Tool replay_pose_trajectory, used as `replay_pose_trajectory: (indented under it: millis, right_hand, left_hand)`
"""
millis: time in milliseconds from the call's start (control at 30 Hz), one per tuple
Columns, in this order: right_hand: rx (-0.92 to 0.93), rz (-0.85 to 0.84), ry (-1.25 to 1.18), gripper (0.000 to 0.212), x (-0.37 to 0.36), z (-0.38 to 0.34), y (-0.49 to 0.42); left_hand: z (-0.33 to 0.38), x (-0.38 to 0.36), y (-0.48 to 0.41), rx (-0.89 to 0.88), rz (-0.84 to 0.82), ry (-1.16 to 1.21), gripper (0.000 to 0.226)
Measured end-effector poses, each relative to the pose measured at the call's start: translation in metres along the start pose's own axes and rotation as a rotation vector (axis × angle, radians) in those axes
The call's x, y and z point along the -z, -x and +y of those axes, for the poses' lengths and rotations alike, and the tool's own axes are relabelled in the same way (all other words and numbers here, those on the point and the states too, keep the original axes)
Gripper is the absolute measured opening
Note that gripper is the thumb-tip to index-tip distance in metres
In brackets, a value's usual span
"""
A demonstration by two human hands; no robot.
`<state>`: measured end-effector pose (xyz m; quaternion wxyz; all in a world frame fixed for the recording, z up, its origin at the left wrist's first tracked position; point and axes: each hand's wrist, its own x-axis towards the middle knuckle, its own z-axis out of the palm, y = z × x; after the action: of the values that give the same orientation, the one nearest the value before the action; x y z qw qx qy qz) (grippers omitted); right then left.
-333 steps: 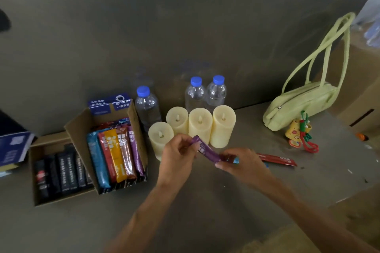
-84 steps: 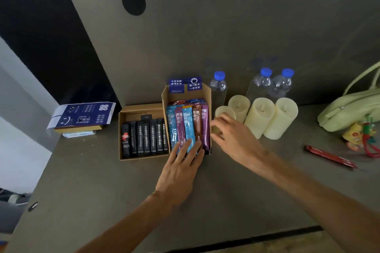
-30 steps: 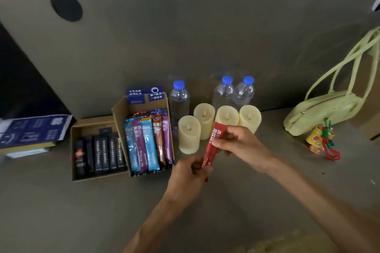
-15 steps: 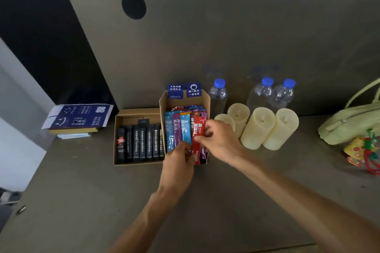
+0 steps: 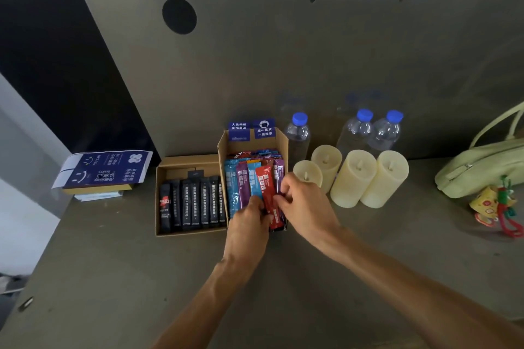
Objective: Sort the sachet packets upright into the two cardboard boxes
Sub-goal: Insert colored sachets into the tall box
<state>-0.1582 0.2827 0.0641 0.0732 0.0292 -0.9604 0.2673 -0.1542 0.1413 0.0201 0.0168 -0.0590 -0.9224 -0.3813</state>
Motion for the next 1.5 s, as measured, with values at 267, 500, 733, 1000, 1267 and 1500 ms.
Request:
replay_pose_trajectory:
  millis: [267, 500, 733, 1000, 1267, 1500]
  right_hand:
    - [-0.094, 0.002, 0.006, 0.036, -0.014, 0.016, 0.010]
    - [-0.102, -0.097, -0.163, 0.034, -0.022, 0.024, 0.011]
    - [-0.125, -0.089, -0.210, 0.032, -0.024, 0.025, 0.006]
    - [-0.108, -0.096, -0.253, 0.045, -0.022, 0.027, 0.005]
    - [-0.066, -0.170, -0.283, 0.067, -0.019, 0.028, 0.004]
    - [-0.011, -0.207, -0.207, 0.084, -0.024, 0.033, 0.003]
  left_hand:
    - [-0.008, -0.003, 0.004, -0.202, 0.001, -0.280, 0.065]
    - [-0.017, -0.004, 0.001, -0.273, 0.014, -0.411, 0.067]
    - [-0.019, 0.000, 0.001, -0.335, 0.022, -0.410, 0.068]
    - [-0.019, -0.002, -0.002, -0.297, -0.015, -0.474, 0.084]
    - [-0.016, 0.003, -0.001, -0.288, -0.036, -0.506, 0.074]
    - [-0.017, 0.000, -0.003, -0.296, -0.026, -0.556, 0.071]
